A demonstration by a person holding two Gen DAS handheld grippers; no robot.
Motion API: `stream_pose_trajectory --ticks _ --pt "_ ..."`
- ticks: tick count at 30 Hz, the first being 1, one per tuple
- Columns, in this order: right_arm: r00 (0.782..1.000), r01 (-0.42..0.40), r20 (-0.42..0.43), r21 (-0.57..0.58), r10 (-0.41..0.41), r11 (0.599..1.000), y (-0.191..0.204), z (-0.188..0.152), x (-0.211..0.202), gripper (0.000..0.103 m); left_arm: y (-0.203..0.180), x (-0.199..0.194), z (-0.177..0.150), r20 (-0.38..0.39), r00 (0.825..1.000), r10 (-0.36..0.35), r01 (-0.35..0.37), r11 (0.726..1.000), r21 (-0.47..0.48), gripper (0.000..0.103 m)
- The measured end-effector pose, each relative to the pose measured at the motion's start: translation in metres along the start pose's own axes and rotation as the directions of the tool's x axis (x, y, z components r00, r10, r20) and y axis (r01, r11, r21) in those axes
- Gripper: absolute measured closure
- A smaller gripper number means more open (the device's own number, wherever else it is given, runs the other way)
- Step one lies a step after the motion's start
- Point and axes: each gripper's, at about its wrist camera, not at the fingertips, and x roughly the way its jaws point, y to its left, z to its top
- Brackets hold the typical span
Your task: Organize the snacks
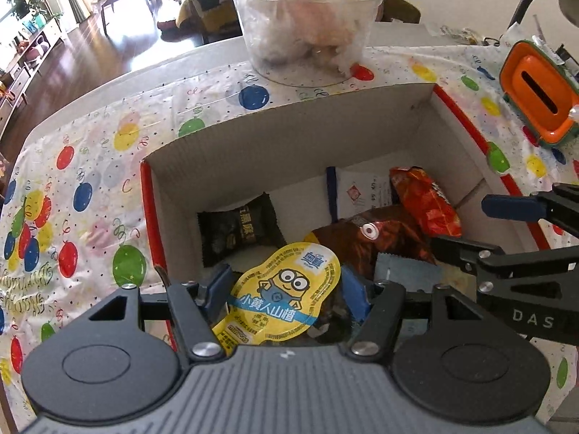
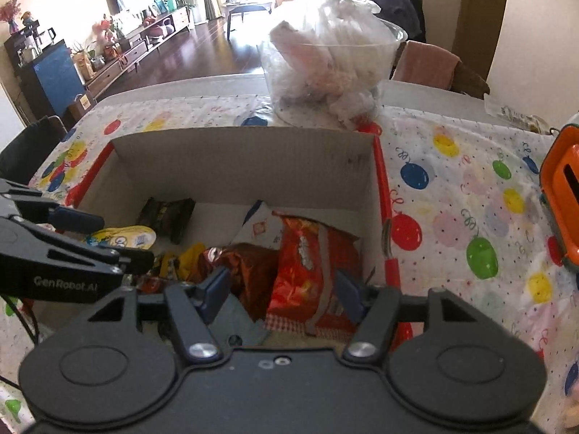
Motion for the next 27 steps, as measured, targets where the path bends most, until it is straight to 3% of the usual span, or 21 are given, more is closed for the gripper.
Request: stream_pose_trajectory --ticks 13,27 --pt "0.998 -0.022 0.058 0.028 0.021 0.999 0.001 -0.008 -0.042 0.022 0.010 -0.042 -0.019 0.109 0.993 -0.041 0.048 0.997 -0.063 0.032" --pt "0.983 -0.053 0.174 0.003 0.052 0.999 0.013 -0.021 -0.092 0.003 0.019 -0.106 -0.044 0.268 0.963 -0.015 0.043 0.994 -0.096 0.023"
